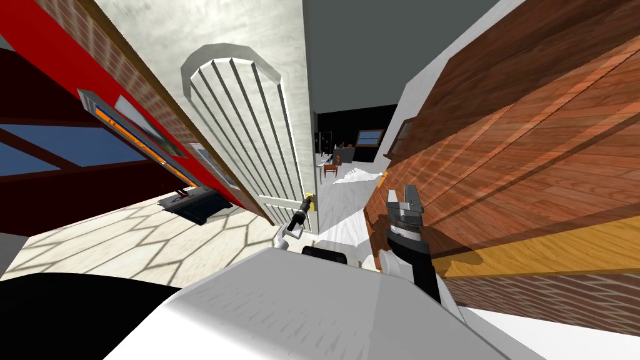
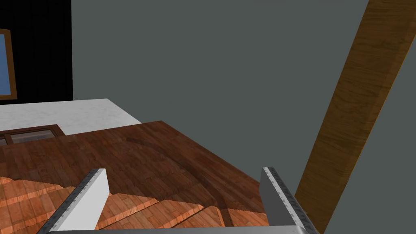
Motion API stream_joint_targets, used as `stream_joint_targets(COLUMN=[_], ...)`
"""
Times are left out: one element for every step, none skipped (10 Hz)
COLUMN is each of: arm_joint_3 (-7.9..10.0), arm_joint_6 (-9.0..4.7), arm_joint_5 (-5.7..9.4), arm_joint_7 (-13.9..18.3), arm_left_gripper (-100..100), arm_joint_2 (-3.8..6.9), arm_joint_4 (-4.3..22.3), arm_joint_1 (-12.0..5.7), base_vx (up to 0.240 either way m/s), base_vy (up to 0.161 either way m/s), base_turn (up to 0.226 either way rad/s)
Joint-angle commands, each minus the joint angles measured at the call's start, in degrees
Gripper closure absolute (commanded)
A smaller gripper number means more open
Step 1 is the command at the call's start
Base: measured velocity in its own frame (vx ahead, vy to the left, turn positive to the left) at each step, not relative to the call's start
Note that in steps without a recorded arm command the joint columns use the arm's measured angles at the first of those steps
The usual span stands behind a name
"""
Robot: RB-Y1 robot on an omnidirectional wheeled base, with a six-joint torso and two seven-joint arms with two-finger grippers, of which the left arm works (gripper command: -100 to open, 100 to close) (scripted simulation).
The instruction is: Push the door open
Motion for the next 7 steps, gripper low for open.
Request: stream_joint_targets(arm_joint_3=[1.49,2.30,2.72,3.61,4.08,5.03,5.53], arm_joint_6=[0.14,0.15,0.16,0.17,0.17,0.18,0.19], arm_joint_5=[0.20,0.31,0.37,0.48,0.55,0.67,0.74], arm_joint_7=[-0.2,-0.4,-0.5,-0.7,-0.8,-1.0,-1.1], arm_left_gripper=[100,100,100,100,100,100,100], arm_joint_2=[0.43,0.42,0.42,0.40,0.38,0.34,0.31], arm_joint_4=[-0.4,-0.2,-0.1,0.2,0.3,0.6,0.7], arm_joint_1=[-0.28,-0.47,-0.57,-0.78,-0.89,-1.12,-1.24], base_vx=[0.204,0.191,0.136,0.142,0.151,0.155,0.141], base_vy=[-0.066,-0.119,-0.088,-0.080,-0.091,-0.099,-0.103], base_turn=[0.057,0.070,0.076,0.053,0.056,0.101,0.088])
